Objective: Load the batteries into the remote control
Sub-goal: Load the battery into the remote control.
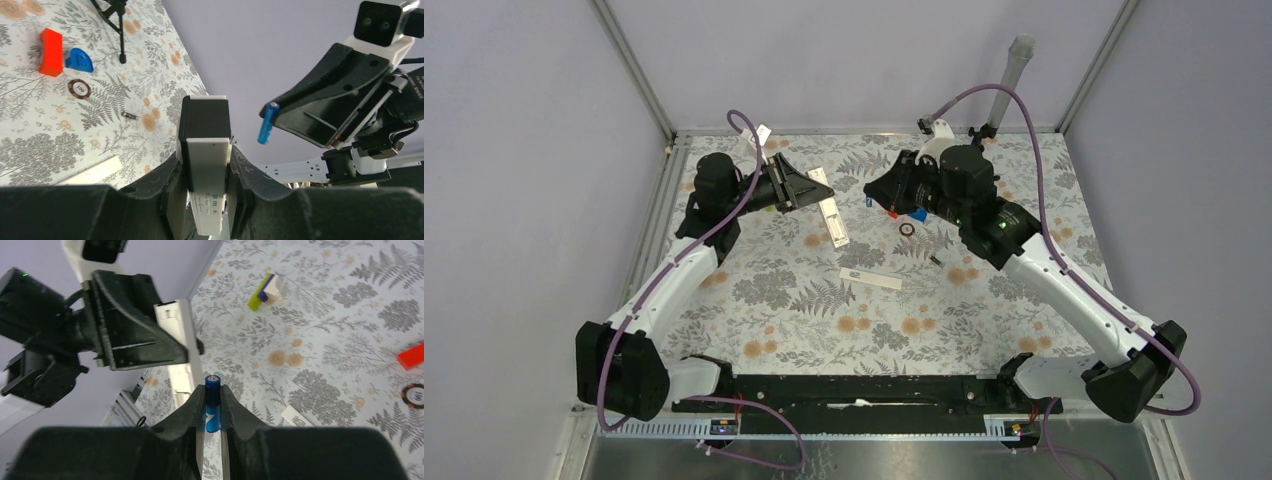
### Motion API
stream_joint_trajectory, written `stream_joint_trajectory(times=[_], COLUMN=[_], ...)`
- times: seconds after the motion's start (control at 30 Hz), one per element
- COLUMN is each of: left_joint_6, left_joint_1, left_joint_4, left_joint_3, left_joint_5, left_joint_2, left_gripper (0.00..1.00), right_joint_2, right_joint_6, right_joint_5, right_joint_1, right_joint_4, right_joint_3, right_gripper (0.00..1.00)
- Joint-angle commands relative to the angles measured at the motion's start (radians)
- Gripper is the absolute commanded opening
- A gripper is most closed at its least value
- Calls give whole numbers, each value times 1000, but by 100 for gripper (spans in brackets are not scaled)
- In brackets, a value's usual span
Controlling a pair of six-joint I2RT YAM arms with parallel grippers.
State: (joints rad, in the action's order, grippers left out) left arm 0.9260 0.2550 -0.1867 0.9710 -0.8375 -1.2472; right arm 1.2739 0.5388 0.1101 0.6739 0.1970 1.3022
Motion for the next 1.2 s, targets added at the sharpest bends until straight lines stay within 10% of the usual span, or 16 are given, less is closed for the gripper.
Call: stream_joint_trajectory(times=[0.0,1.17], left_joint_6=[39,290], left_joint_1=[29,39], left_joint_4=[-126,-338], left_joint_3=[8,9], left_joint_5=[-19,-52], left_joint_2=[2,-44], left_gripper=[15,15], right_joint_2=[-34,14], right_joint_6=[-32,-221], right_joint_5=[0,-200], right_joint_1=[63,259], right_joint_4=[-64,-186], right_joint_3=[49,8], right_gripper=[7,8])
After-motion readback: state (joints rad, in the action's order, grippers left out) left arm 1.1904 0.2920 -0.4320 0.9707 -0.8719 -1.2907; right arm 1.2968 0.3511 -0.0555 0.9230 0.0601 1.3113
